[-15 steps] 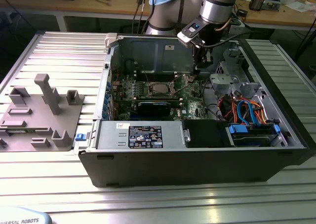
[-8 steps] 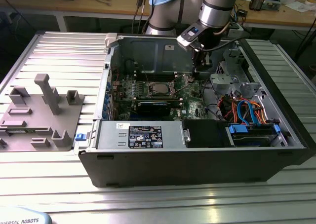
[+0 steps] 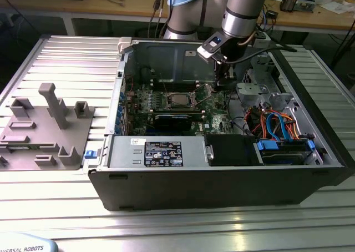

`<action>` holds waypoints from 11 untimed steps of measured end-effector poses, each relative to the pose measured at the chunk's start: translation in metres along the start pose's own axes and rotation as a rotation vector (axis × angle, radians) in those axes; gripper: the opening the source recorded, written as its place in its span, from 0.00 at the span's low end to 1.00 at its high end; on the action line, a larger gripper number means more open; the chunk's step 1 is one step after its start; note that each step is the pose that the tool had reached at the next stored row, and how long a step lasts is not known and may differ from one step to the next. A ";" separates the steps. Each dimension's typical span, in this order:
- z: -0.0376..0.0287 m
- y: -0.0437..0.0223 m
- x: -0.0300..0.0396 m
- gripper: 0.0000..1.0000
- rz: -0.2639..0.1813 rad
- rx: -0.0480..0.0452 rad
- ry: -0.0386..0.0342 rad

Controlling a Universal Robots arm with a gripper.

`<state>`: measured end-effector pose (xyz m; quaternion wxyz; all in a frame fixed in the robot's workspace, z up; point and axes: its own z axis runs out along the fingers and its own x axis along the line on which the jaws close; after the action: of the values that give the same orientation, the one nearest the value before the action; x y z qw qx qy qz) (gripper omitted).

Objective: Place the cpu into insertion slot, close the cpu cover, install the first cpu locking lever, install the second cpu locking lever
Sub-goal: 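Close the cpu cover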

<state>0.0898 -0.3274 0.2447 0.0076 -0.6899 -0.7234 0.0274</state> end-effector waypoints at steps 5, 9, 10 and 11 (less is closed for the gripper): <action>0.0016 -0.0097 0.0005 0.11 0.000 0.0000 0.0001; 0.0021 -0.0171 0.0009 0.11 0.000 0.0000 0.0001; 0.0021 -0.0178 0.0009 0.11 0.000 -0.0001 0.0000; 0.0022 -0.0185 0.0009 0.11 0.000 -0.0001 0.0000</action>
<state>0.0711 -0.3274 0.2434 0.0076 -0.6898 -0.7234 0.0274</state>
